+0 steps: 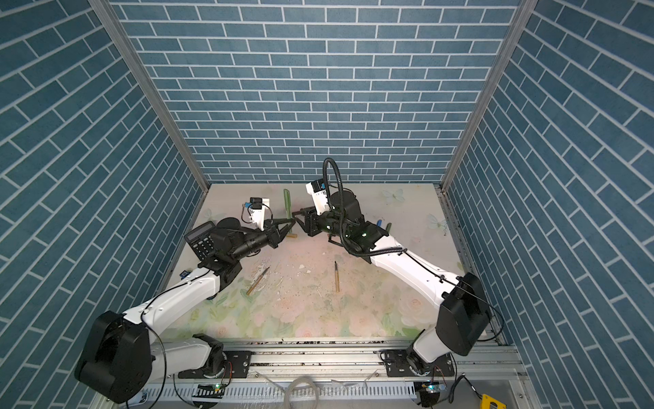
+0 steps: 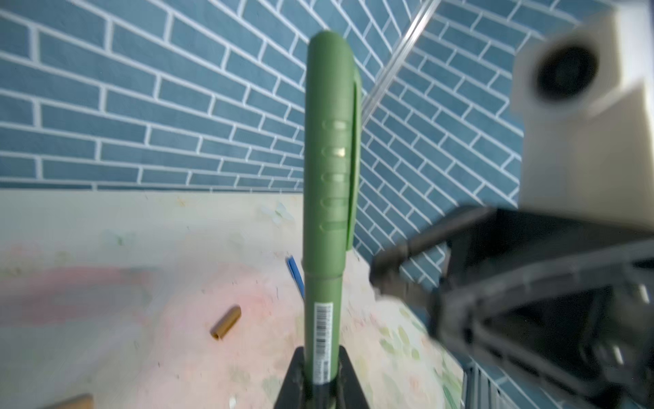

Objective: Insert the pens into the pen caps
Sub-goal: 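Push the cap fully on while the left gripper holds the pen steady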

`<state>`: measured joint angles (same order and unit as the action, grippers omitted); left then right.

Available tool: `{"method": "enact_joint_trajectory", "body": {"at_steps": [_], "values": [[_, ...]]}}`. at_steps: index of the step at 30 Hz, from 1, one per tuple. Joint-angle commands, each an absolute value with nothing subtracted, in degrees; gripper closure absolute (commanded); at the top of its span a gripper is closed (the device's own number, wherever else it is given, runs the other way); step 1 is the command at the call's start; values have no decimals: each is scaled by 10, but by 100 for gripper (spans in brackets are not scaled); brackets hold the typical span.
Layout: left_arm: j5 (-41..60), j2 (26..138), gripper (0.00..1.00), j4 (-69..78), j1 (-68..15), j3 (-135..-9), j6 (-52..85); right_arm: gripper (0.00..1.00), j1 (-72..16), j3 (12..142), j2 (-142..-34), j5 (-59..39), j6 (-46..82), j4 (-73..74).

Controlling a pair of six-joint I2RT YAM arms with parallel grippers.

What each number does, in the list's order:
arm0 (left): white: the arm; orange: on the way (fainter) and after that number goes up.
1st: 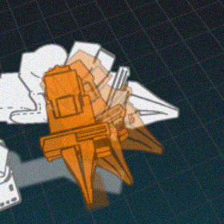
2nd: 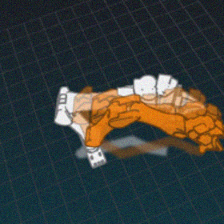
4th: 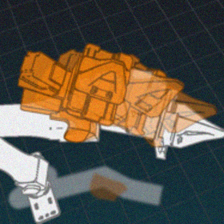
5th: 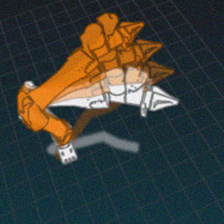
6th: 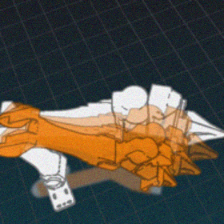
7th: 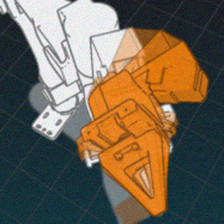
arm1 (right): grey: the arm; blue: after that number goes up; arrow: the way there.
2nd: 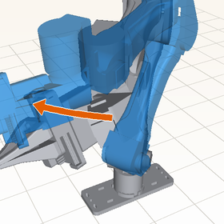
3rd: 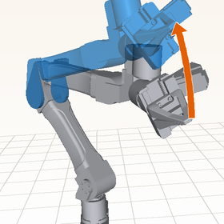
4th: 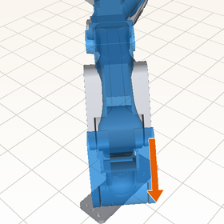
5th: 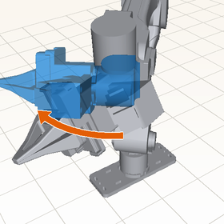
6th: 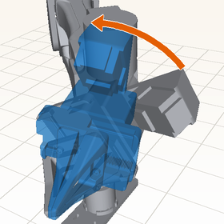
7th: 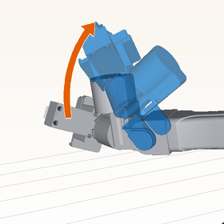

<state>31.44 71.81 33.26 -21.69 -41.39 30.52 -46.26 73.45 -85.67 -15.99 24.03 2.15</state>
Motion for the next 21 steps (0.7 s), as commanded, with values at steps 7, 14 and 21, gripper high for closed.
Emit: {"method": "enact_joint_trajectory", "body": {"at_steps": [7, 14, 21], "values": [[285, 732, 100, 404, -230, -429, 336, 46, -461, 748, -761, -103, 192, -16], [289, 706, 100, 372, -270, -432, 278, 49, -462, 771, -788, -155, 193, -31], [291, 704, 100, 369, -286, -431, 274, 57, -461, 808, -837, -185, 203, -33]]}}
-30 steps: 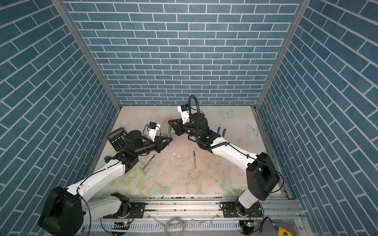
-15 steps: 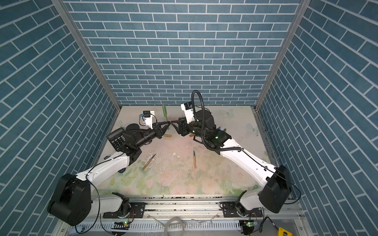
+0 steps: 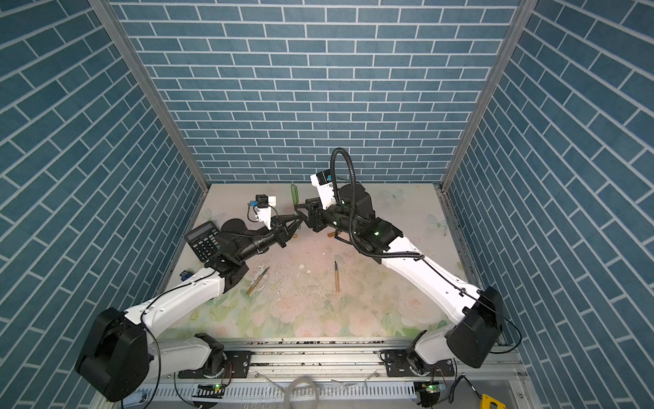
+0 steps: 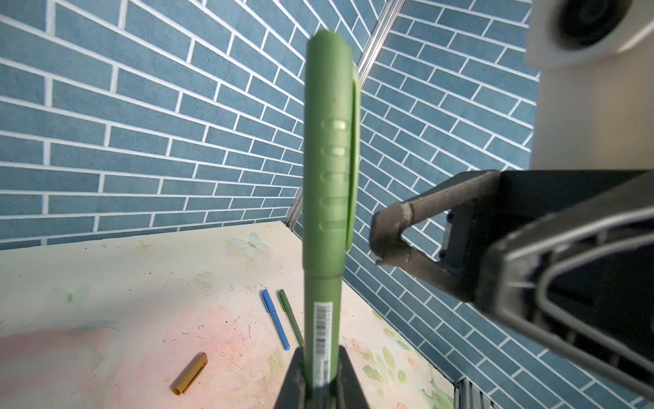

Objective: Insert the pens into the pen caps
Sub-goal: 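Push the cap fully on while the left gripper holds the pen steady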

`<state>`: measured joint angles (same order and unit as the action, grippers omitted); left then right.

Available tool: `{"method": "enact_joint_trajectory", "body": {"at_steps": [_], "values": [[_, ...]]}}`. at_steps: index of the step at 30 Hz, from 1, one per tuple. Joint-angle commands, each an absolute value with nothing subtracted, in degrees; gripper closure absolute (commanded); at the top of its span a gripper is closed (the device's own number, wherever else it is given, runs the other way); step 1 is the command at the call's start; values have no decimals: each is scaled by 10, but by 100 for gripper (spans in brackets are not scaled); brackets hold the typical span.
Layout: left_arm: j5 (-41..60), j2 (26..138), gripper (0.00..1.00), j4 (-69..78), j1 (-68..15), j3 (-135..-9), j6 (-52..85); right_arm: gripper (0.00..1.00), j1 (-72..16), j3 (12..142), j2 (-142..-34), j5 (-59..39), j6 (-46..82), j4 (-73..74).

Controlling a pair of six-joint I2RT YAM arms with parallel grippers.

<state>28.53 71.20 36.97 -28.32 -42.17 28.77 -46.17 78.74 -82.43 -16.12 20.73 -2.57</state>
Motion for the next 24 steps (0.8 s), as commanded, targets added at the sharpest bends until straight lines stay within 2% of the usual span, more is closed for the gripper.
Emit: {"method": "enact_joint_trajectory", "body": {"at_steps": [1, 8, 11, 15, 18, 19, 21, 23, 24], "values": [[290, 703, 100, 370, -286, -431, 275, 58, -460, 808, -841, -188, 205, -33], [293, 701, 100, 375, -287, -432, 282, 65, -462, 809, -873, -204, 221, -31], [295, 701, 100, 375, -287, -432, 283, 73, -462, 814, -880, -205, 222, -27], [296, 700, 100, 373, -288, -432, 282, 88, -462, 819, -885, -212, 222, -22], [294, 703, 100, 371, -289, -433, 282, 94, -462, 815, -882, -216, 224, -14], [294, 703, 96, 368, -288, -434, 282, 94, -462, 813, -880, -216, 225, -9], [297, 703, 82, 361, -288, -437, 284, 95, -462, 805, -874, -213, 230, 4], [298, 703, 65, 352, -288, -440, 283, 95, -461, 802, -869, -199, 230, 10], [296, 703, 53, 341, -288, -442, 282, 95, -461, 805, -868, -188, 228, 7]]}}
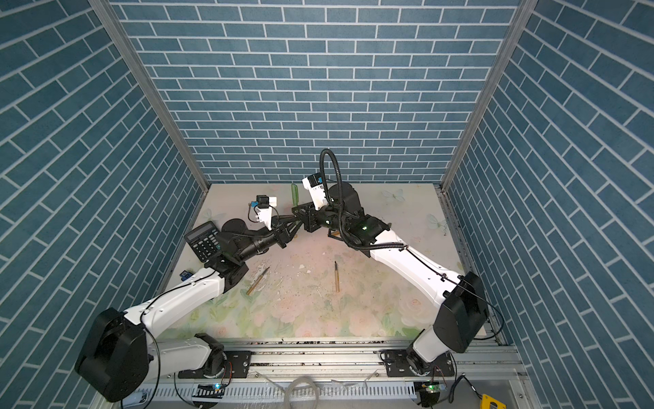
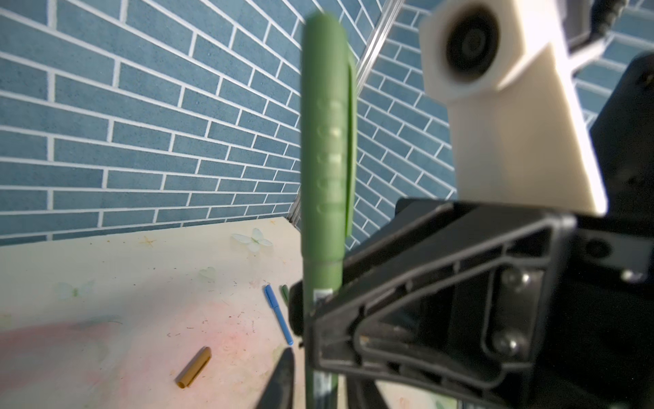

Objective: Insert the pens into the pen caps
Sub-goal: 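Push the cap fully on while the left gripper holds the pen steady, then open the left gripper and pull the capped pen away with the right gripper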

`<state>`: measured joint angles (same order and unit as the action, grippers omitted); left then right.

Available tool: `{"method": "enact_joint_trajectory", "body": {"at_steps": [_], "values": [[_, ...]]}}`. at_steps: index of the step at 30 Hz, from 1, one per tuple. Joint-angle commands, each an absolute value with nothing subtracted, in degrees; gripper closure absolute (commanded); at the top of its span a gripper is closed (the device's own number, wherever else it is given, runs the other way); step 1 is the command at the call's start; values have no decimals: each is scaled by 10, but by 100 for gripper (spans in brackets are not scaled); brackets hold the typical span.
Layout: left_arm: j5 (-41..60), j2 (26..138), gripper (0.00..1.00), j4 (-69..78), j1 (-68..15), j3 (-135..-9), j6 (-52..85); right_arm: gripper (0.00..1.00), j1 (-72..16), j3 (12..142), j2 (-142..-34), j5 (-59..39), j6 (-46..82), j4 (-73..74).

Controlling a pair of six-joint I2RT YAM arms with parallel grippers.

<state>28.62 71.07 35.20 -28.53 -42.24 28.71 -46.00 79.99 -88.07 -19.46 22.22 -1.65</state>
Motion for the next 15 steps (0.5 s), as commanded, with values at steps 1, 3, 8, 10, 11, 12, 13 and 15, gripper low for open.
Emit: {"method": "enact_joint_trajectory", "body": {"at_steps": [1, 3, 8, 10, 11, 12, 13, 15], "values": [[291, 700, 44, 329, -288, -446, 281, 95, -460, 808, -866, -176, 226, 6], [288, 696, 36, 319, -288, -448, 278, 96, -455, 820, -866, -154, 230, 8], [259, 680, 21, 304, -287, -442, 272, 97, -410, 847, -854, -102, 257, 9], [229, 671, 17, 296, -287, -436, 269, 97, -379, 840, -844, -83, 269, 2], [194, 668, 13, 277, -287, -435, 269, 97, -364, 835, -843, -79, 277, -6], [141, 665, 11, 225, -288, -444, 278, 97, -346, 828, -843, -79, 286, -18], [96, 663, 11, 160, -284, -462, 279, 97, -331, 821, -846, -76, 290, -37], [38, 667, 11, 95, -274, -486, 282, 97, -306, 808, -858, -67, 295, -81]]}}
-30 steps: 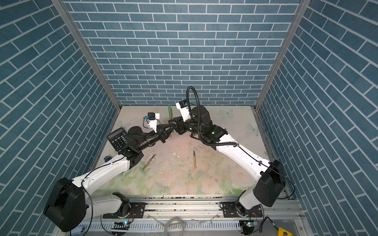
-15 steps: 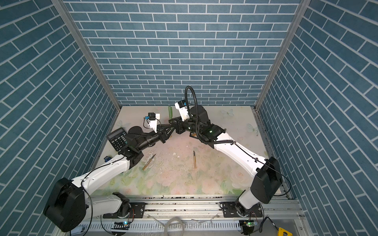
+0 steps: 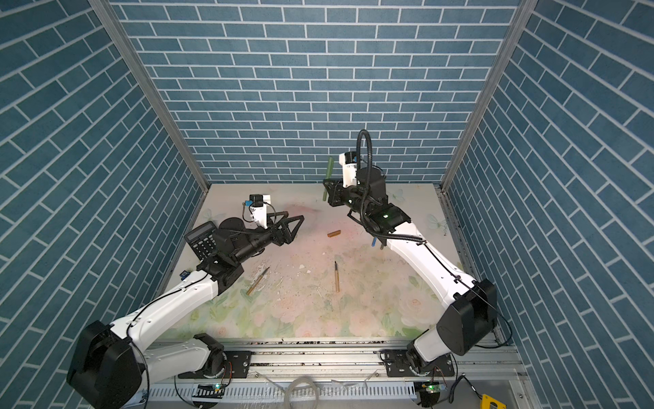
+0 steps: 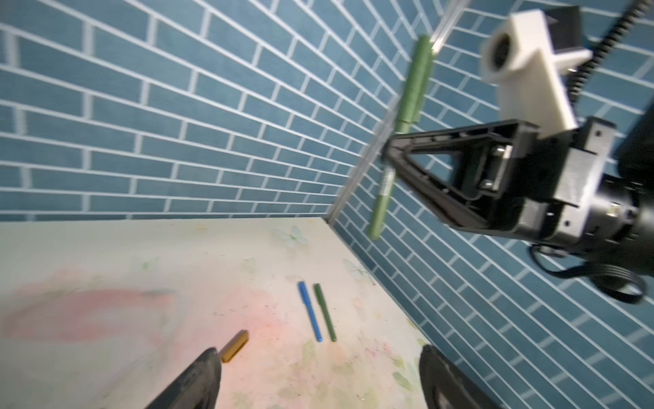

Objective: Insert the pens into the pen caps
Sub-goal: 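Open the left gripper and pull the capped pen away with the right gripper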

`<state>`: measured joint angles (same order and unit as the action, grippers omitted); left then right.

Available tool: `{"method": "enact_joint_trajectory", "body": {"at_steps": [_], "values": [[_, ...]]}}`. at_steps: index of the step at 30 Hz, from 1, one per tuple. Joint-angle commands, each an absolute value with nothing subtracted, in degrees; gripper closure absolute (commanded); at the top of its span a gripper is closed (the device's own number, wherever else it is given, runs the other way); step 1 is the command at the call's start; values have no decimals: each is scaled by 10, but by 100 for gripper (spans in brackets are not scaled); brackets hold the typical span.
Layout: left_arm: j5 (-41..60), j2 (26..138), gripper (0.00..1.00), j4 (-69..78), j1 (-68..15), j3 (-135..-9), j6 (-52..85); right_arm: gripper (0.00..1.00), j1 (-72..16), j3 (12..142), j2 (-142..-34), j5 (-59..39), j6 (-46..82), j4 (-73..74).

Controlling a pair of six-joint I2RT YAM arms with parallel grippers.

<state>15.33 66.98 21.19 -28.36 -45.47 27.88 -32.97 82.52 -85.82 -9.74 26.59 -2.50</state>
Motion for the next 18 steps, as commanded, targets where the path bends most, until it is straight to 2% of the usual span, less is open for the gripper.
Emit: {"method": "enact_joint_trajectory", "body": {"at_steps": [1, 9, 18], "values": [[7, 668, 11, 67, -269, -491, 297, 97, -293, 799, -867, -67, 300, -102], [-12, 694, 13, -4, -228, -518, 336, 96, -218, 776, -1002, -122, 313, -205], [14, 700, 14, 3, -227, -521, 334, 94, -191, 863, -1155, -138, 300, -309]]}}
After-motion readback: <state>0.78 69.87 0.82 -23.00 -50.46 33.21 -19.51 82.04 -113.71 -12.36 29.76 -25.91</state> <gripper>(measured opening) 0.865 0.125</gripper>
